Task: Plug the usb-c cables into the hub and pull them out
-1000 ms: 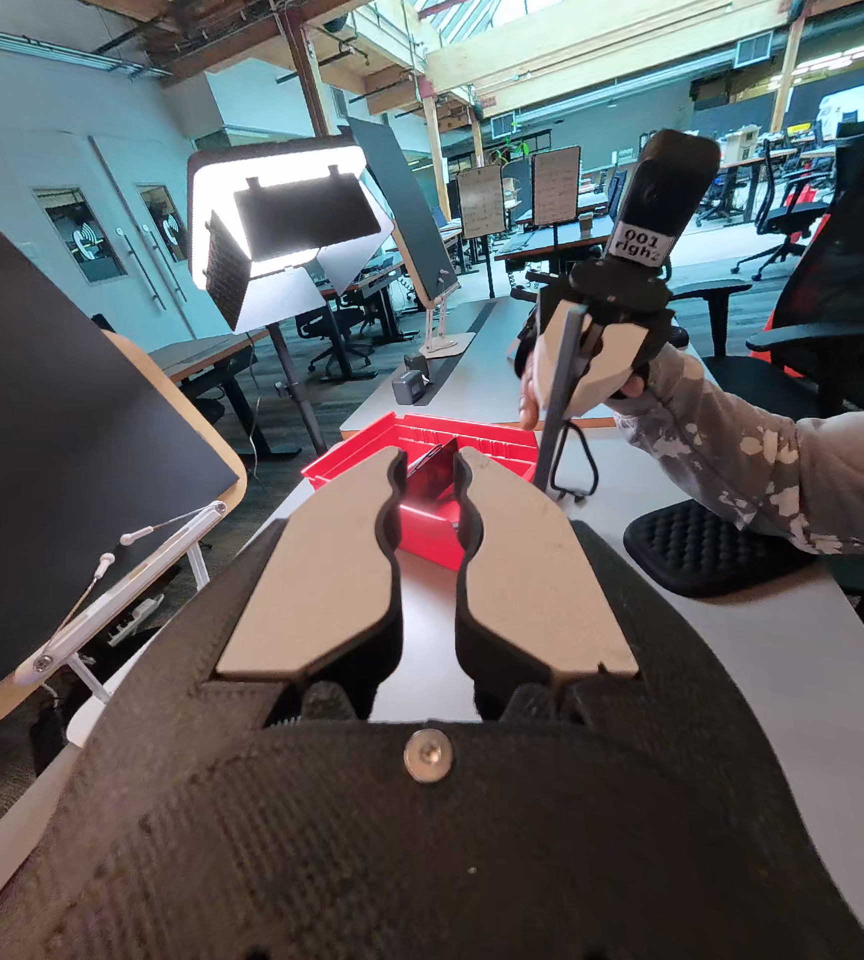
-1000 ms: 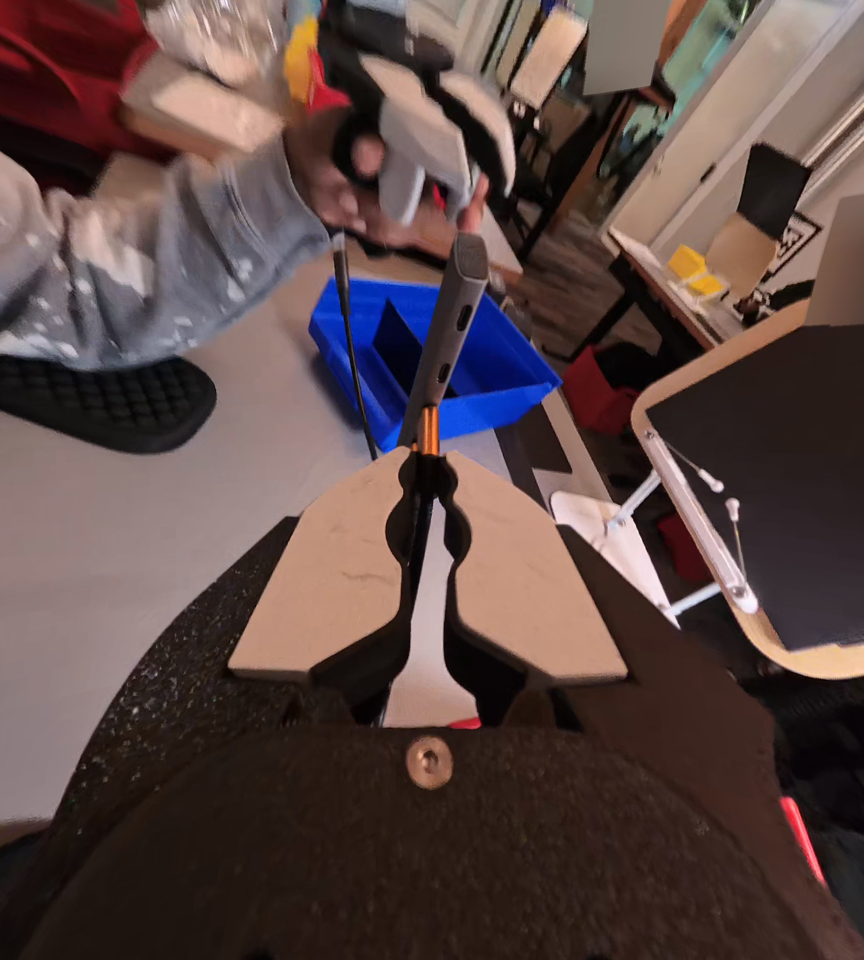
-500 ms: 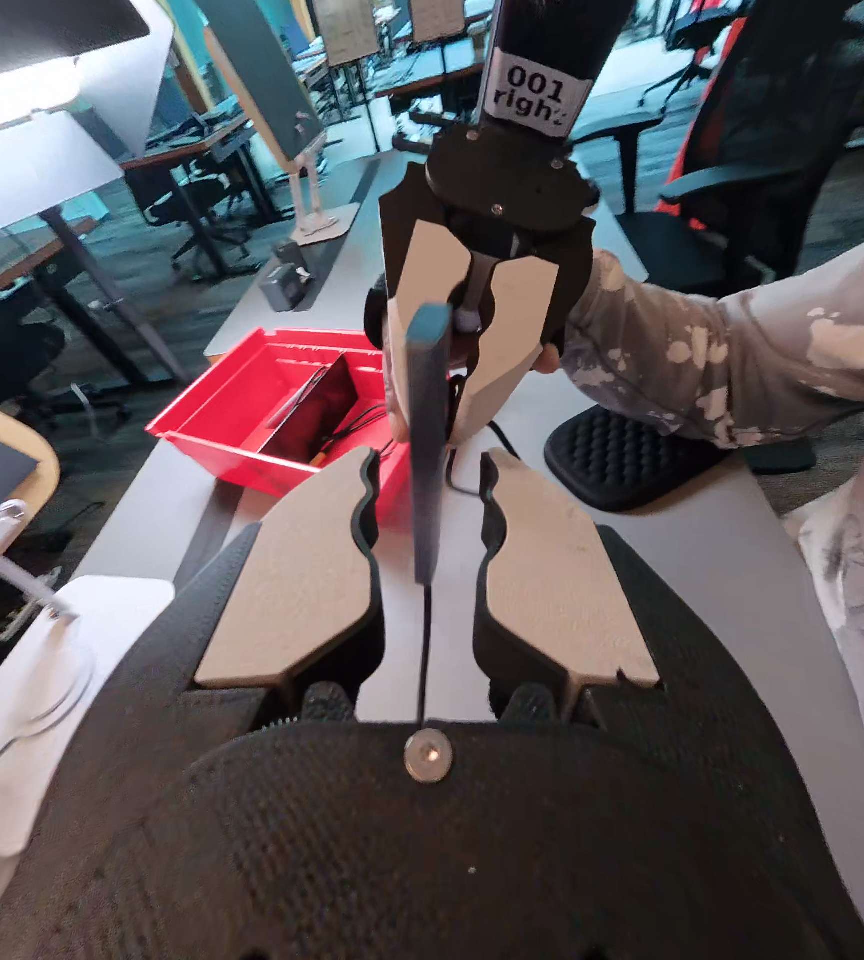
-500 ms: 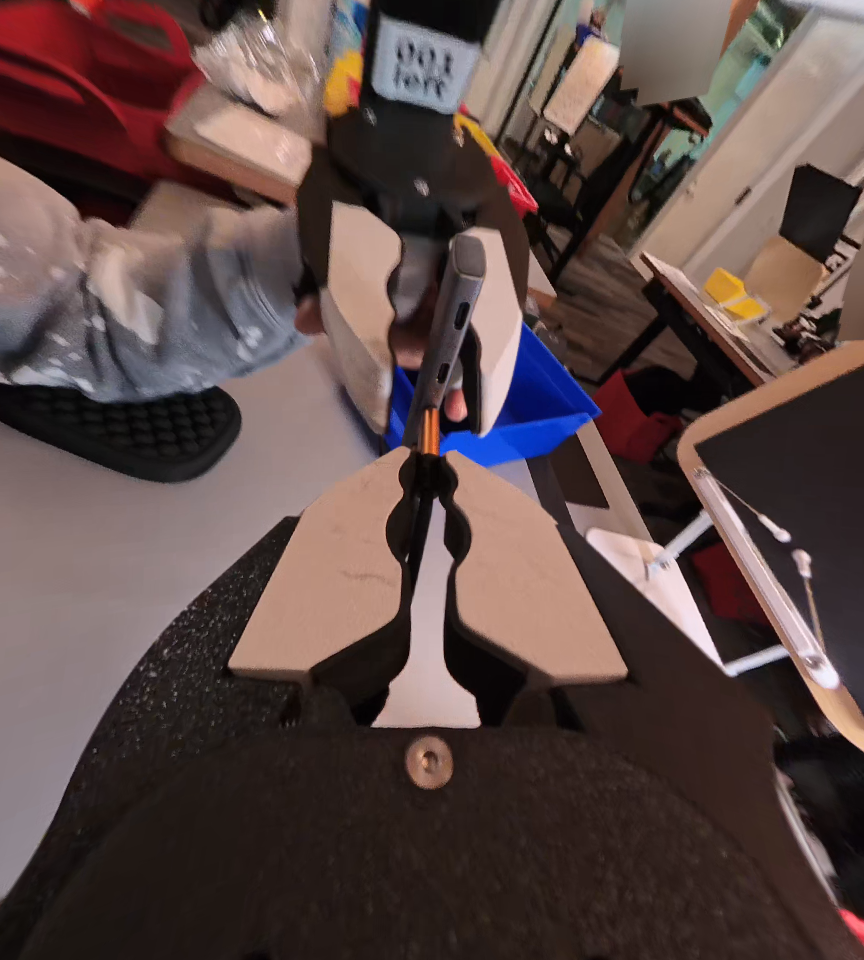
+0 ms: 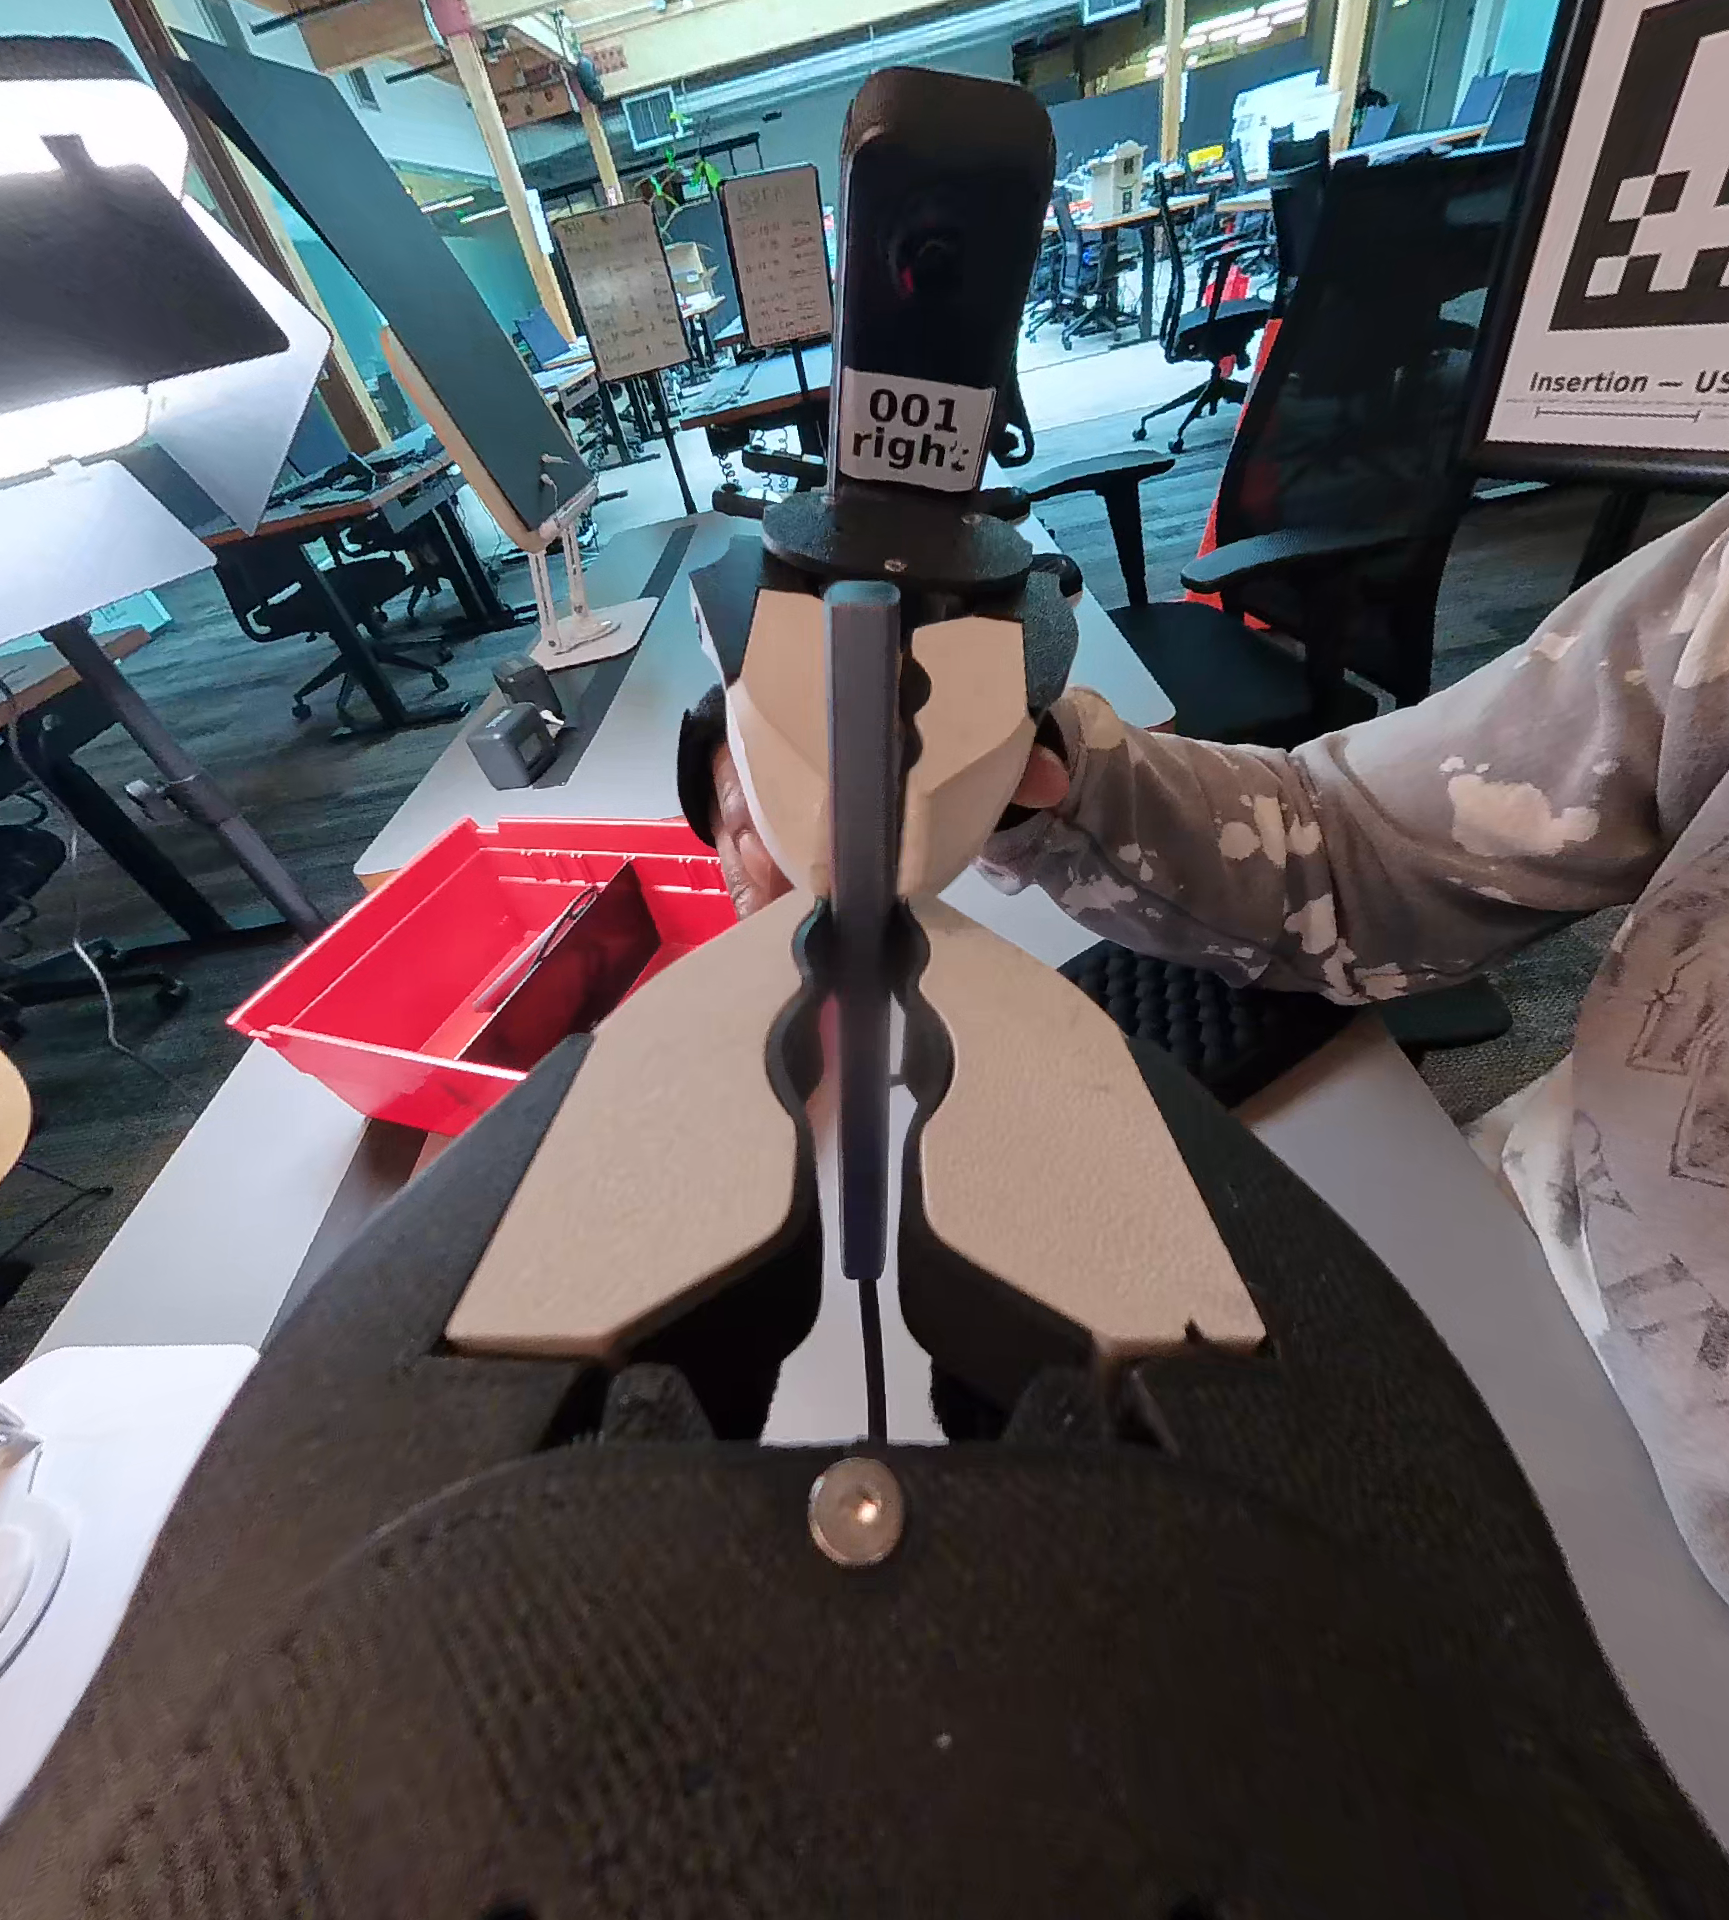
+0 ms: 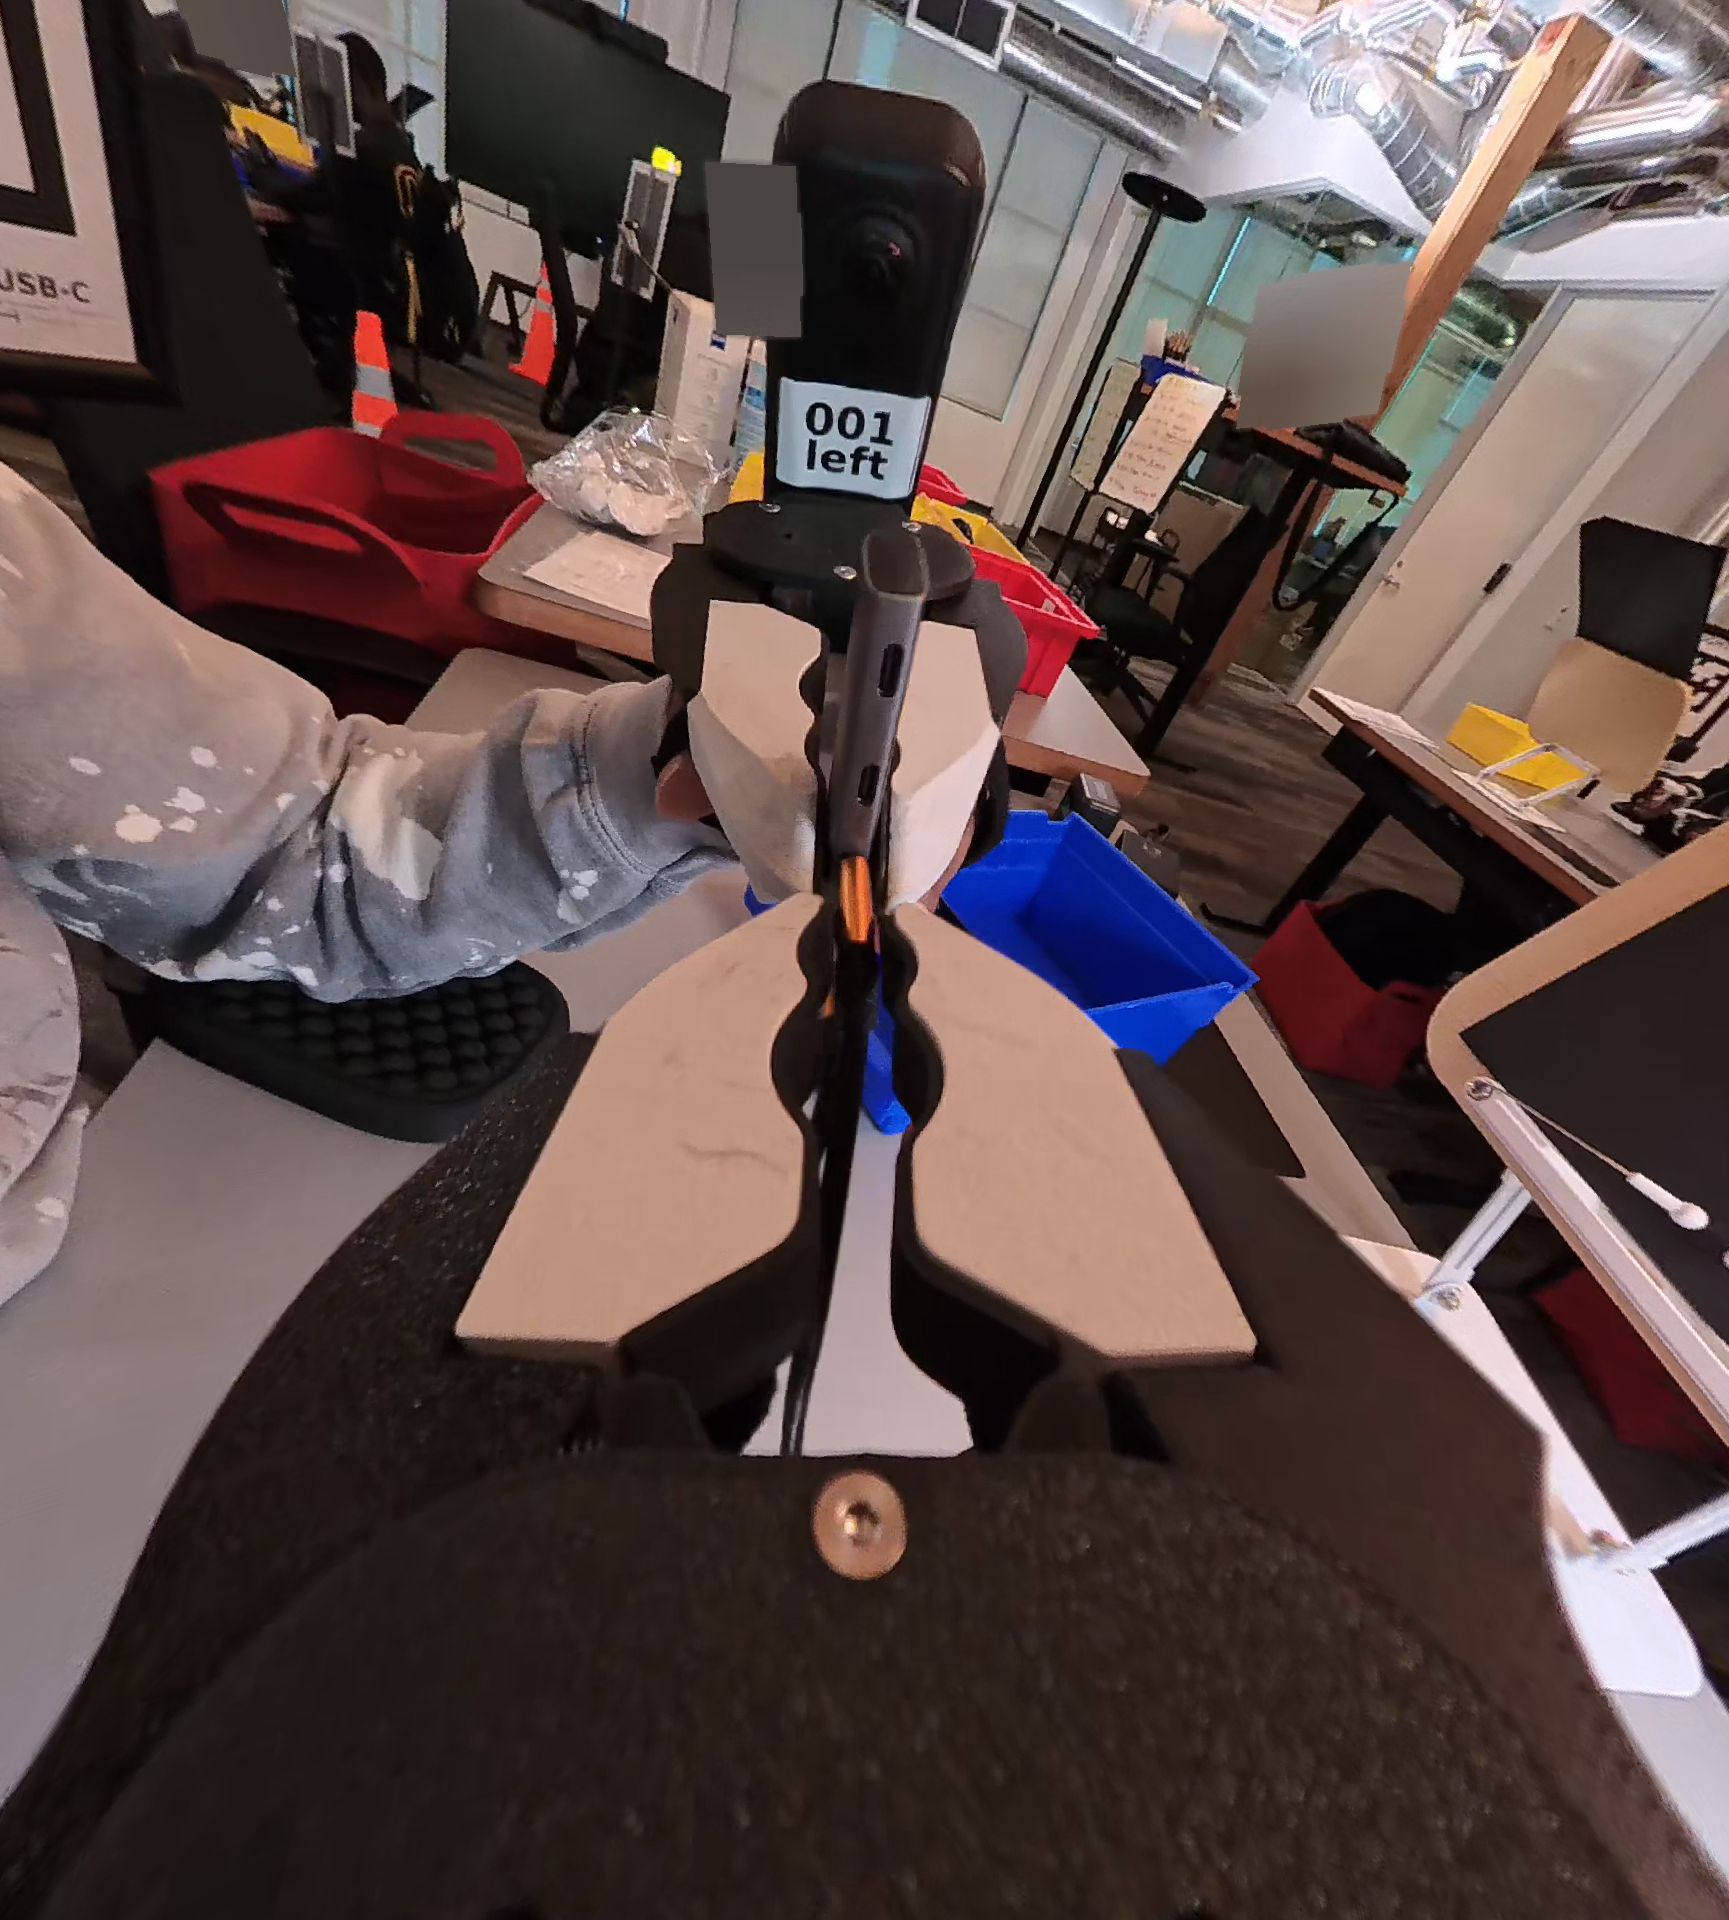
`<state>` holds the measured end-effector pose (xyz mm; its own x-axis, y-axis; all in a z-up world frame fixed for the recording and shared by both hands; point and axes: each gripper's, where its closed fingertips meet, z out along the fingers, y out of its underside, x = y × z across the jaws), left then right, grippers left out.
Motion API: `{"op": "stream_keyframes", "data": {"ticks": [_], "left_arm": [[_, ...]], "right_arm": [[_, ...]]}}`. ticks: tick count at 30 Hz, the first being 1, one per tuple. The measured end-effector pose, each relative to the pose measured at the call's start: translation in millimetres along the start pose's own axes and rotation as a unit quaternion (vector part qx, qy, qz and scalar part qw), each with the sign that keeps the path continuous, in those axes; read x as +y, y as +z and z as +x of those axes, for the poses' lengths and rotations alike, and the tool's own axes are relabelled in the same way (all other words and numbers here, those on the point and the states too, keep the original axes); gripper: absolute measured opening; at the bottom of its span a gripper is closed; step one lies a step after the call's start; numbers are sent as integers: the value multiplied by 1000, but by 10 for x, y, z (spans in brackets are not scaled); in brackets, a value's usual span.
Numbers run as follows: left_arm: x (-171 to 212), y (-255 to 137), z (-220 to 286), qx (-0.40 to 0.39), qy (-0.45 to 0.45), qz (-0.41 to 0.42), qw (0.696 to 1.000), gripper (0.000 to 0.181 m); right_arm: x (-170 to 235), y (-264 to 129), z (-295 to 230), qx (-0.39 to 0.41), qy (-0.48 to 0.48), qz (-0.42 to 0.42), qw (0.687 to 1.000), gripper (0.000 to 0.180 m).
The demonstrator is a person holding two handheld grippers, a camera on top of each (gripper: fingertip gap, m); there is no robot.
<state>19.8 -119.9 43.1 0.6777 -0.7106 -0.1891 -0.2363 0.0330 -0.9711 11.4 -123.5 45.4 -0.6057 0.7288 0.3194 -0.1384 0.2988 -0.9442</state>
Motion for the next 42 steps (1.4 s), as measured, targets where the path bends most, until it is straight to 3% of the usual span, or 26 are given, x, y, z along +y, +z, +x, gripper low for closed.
{"op": "stream_keyframes", "data": {"ticks": [21,31,42], "left_arm": [[-126,-33,1,11,-16,53,998,10],[-46,-40,-51,-12,-6,12,1000,10],[-102,-7,-144,-39,-21,19,999,10]], "right_arm": [[-71,33,1,13,-14,24,1000,7],[44,-4,44,4,-11,12,1000,7],[29,-42,119,-15,12,60,998,7]]}}
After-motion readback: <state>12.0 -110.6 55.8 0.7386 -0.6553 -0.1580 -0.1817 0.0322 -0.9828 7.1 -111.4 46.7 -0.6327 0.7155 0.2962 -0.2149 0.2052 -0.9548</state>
